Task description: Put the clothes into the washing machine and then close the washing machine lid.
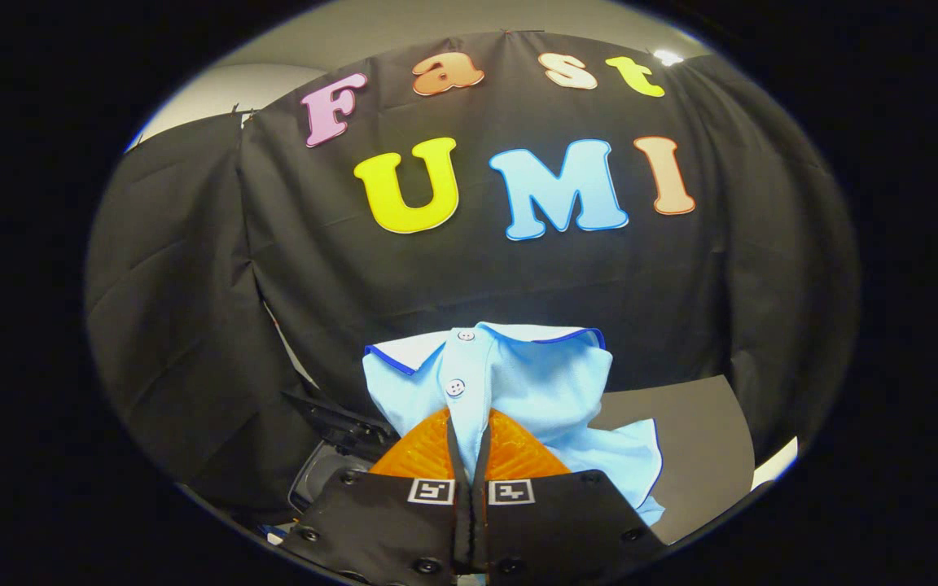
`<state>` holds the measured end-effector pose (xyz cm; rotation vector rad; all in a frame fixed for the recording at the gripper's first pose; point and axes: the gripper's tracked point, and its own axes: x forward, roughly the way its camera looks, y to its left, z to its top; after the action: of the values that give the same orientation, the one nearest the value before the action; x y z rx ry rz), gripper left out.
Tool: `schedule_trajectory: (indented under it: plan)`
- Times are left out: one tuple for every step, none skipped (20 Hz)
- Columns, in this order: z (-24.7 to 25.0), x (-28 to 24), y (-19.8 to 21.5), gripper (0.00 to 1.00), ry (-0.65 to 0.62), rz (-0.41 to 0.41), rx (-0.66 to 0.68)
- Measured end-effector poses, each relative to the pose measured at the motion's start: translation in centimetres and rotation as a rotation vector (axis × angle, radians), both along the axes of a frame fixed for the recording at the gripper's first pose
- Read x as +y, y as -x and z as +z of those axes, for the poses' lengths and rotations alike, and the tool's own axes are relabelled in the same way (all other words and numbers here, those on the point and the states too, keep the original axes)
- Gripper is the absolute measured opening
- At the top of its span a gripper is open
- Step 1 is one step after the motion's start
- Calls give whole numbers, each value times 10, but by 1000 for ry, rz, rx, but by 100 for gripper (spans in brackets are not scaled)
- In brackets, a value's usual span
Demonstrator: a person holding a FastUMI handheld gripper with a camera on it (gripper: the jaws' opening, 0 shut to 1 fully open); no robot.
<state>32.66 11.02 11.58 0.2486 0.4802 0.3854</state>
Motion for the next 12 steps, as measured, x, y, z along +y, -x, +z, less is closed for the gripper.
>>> schedule_trajectory:
  plan:
    - [6,9,2,1,-2,18,-9]
    - [11,19,3,1,-3,38,-17]
    - [17,29,7,1,-8,56,-29]
    - [24,40,8,1,-14,75,-37]
    - [29,50,10,1,-24,94,-46]
    - [36,62,12,1,-35,113,-56]
    - [41,73,15,1,-43,133,-64]
    - [47,84,16,1,-49,153,-70]
    - [52,95,19,2,-54,177,-74]
    - [55,107,22,1,-58,199,-79]
    - [58,118,25,1,-65,221,-83]
    - [62,131,28,1,-70,243,-87]
